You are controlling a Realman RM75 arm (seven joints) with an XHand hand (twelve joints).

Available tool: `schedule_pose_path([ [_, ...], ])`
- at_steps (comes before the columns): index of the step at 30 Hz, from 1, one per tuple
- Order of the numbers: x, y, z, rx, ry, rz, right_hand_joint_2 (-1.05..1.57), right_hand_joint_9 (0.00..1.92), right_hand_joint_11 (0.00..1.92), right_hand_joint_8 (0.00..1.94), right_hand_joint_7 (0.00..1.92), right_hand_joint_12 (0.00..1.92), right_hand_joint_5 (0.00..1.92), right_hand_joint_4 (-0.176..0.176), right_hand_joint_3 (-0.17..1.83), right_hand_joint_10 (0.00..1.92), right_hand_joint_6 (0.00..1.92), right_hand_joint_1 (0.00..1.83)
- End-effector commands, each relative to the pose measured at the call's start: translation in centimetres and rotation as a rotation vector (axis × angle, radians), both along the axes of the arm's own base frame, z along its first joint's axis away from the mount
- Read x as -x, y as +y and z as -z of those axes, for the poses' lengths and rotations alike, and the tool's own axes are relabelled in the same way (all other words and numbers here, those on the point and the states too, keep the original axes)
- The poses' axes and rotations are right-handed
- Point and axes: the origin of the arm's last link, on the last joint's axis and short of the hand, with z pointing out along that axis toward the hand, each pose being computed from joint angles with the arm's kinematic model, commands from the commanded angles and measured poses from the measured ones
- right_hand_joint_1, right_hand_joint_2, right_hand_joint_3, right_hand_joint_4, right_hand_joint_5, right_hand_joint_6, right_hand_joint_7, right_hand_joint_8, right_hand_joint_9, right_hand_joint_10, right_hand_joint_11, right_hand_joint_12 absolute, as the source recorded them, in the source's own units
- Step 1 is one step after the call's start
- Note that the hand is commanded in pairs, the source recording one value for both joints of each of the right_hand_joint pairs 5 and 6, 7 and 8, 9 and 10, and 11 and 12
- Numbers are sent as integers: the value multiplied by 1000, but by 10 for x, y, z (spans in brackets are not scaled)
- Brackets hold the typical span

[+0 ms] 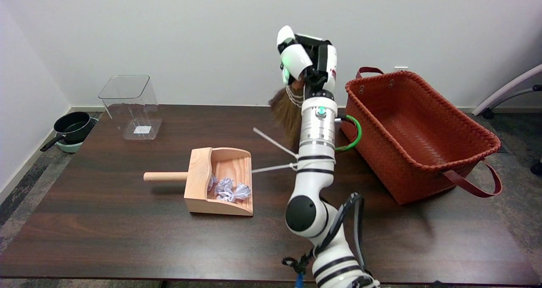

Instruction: Sweep the paper ball into the dustpan.

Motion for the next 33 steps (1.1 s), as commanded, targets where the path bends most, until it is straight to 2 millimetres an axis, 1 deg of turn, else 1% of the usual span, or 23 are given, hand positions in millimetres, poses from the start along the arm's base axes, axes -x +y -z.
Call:
schedule_pose_path([
  [1,55,32,18,-127,-45,207,1571,1920,1920,1910,1910,1920,1920,0,1211,1920,1920,995],
  [3,67,32,26,-170,-177,215,1571,1920,1920,1920,1920,1920,1920,0,1272,1920,1920,990],
  [5,72,31,34,-199,-220,225,1571,1920,1920,1920,1920,1920,1920,0,1356,1920,1920,981],
  [8,75,28,39,-224,-260,234,1571,1920,1920,1920,1920,1920,1920,0,1374,1920,1920,979],
  [10,81,28,39,-224,-324,234,1571,1920,1920,1920,1920,1920,1920,0,1377,1920,1920,979],
  [11,84,29,37,-209,-381,225,1571,1920,1920,1920,1920,1920,1920,0,1382,1920,1920,978],
  [13,89,32,33,-173,-475,201,1571,1920,1920,1920,1920,1920,1920,0,1387,1920,1920,978],
  [14,90,35,29,-129,-509,177,1571,1920,1920,1920,1920,1920,1920,0,1389,1920,1920,978],
  [17,86,38,23,-53,-518,133,1571,1920,1920,1920,1920,1920,1920,0,1387,1920,1920,978],
  [20,80,35,30,-71,-512,119,1571,1920,1920,1920,1920,1920,1920,0,1388,1920,1920,979],
  [23,79,29,41,-113,-509,127,1571,1920,1920,1920,1920,1920,1920,0,1451,1920,1920,969],
  [28,81,25,52,-163,-510,145,1571,1920,1920,1920,1920,1920,1920,0,1506,1920,1920,958],
  [33,83,20,60,-188,-515,149,1571,1920,1920,1920,1920,1920,1920,0,1504,1920,1920,935],
])
